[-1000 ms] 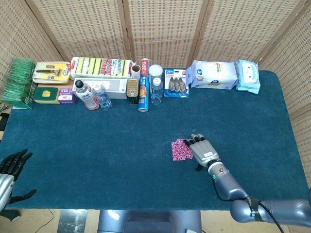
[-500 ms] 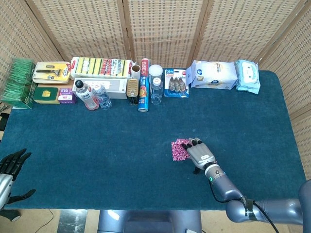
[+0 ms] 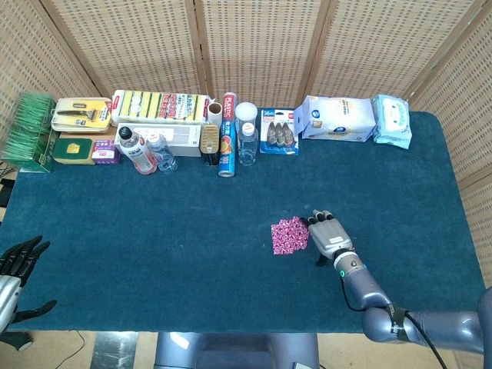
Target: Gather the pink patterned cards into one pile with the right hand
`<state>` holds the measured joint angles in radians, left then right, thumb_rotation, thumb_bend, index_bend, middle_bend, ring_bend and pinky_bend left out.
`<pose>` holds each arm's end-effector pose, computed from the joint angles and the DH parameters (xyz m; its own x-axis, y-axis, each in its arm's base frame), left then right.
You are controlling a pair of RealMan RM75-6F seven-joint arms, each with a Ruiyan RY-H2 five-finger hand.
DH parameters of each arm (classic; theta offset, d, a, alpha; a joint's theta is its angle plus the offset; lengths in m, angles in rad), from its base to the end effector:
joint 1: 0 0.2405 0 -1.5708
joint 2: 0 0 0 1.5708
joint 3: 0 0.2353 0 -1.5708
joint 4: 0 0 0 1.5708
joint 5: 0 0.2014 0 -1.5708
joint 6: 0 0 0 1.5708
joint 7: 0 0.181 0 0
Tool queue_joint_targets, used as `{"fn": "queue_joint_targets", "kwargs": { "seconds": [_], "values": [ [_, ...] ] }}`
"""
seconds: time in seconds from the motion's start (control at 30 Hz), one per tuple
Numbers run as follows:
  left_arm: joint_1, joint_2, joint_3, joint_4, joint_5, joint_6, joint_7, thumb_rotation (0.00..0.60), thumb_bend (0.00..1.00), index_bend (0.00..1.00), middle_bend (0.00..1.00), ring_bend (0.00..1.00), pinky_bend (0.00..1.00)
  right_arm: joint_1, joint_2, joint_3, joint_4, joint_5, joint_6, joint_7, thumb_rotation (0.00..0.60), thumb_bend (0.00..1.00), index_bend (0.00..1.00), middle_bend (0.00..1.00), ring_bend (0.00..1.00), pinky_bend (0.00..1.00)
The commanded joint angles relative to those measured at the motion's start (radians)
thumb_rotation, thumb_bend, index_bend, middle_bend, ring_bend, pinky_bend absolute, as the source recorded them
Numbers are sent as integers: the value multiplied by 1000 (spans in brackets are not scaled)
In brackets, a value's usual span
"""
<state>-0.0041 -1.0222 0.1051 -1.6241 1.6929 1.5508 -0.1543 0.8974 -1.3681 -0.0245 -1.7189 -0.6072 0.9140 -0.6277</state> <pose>-0.2874 0.1584 0.1572 0.3331 0.1394 0.9325 0.9417 -0.0989 -0.3216 -0.1702 -0.3317 -0.0190 0.5846 -0.5169 0.6254 -0.8066 -0.2872 0.5166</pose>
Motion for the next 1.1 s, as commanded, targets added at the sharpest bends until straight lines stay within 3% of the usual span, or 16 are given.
{"fn": "queue_joint_targets", "kwargs": {
  "seconds": [0.03,0.4,1.1],
  "values": [
    [-1,0,-2,-1,-4,-3,1,600,34,0,0,0,46,-9,21,1,-36,-48,2,19,600,0,93,198,0,0],
    [0,0,0,-2,-3,-1,0,600,34,0,0,0,46,-28,6,-24,-74,-131,19,16,598,0,94,153,0,0],
    [-2,2,-1,2,-2,-4,-10,600,34,0,0,0,46,-32,-46,-35,-3,-81,32,-33,600,0,85,142,0,0]
  ]
}}
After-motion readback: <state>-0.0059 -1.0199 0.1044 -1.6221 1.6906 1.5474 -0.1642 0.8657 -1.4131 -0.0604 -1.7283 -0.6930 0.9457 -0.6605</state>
